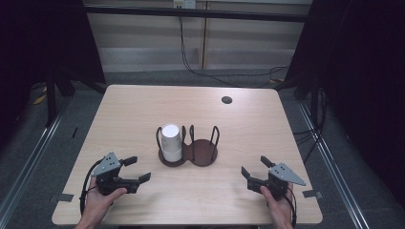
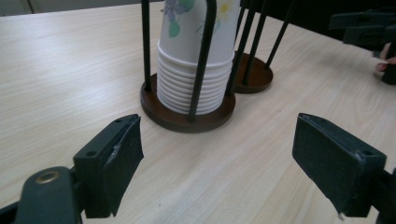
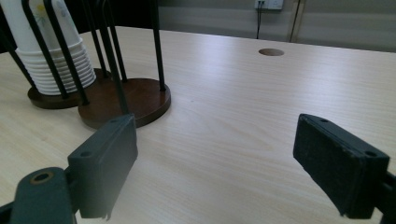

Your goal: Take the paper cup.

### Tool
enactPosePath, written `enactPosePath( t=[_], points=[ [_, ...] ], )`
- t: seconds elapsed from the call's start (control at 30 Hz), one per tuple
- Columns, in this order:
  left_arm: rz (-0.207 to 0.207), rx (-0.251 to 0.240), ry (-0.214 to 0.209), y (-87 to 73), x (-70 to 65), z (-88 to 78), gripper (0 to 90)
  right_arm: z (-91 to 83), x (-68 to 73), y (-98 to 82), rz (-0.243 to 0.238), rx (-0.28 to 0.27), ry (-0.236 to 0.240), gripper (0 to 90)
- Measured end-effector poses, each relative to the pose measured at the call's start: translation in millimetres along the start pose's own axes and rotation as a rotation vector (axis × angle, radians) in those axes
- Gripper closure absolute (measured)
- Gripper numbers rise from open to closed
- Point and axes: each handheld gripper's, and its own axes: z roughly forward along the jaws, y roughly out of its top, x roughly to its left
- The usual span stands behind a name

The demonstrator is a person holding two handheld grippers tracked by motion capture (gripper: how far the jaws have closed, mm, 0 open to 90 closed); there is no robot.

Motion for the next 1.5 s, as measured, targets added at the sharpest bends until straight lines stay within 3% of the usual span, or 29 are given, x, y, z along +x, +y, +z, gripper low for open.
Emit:
enactPosePath(
  t=[0.23,0.37,0.5,0.57,0.77,0.9,0.93,1.13,1.3,1.5],
  points=[
    [0.006,-0.002,-0.022,2.5,-1.3,1.0,16.1,0.2,-0.3,0.2,0.000,0.011,0.021,13.0],
    [-0.009,-0.003,-0.033,4.4,-1.3,0.4,16.6,-0.9,0.7,0.3,-0.027,0.034,0.031,13.0],
    [-0.010,-0.005,-0.036,5.5,-1.1,0.0,16.7,-1.3,0.9,0.5,-0.014,0.054,0.052,13.0],
    [-0.018,0.006,-0.061,6.9,-0.7,0.7,17.3,-2.4,2.2,2.0,-0.021,0.054,0.059,13.0],
    [-0.018,-0.029,-0.076,9.8,-0.7,-0.8,21.3,-3.3,4.8,4.8,-0.041,0.059,0.071,13.3],
    [-0.010,-0.033,-0.078,17.0,-0.1,-1.4,23.0,-4.9,2.0,5.8,-0.043,0.075,0.064,13.7],
    [0.015,-0.034,-0.074,22.2,-1.3,-2.4,23.3,-5.3,1.1,5.9,-0.041,0.080,0.066,14.1],
    [0.041,-0.058,-0.078,35.5,-4.0,-5.8,26.4,-7.7,0.4,6.4,-0.036,0.084,0.075,16.7],
    [0.024,-0.090,-0.104,49.2,-0.5,-4.3,27.6,-6.8,0.8,6.7,-0.034,0.094,0.095,18.9],
    [0.022,-0.053,-0.131,62.8,0.0,0.4,28.3,-6.9,1.3,6.9,-0.027,0.099,0.114,19.6]
  ],
)
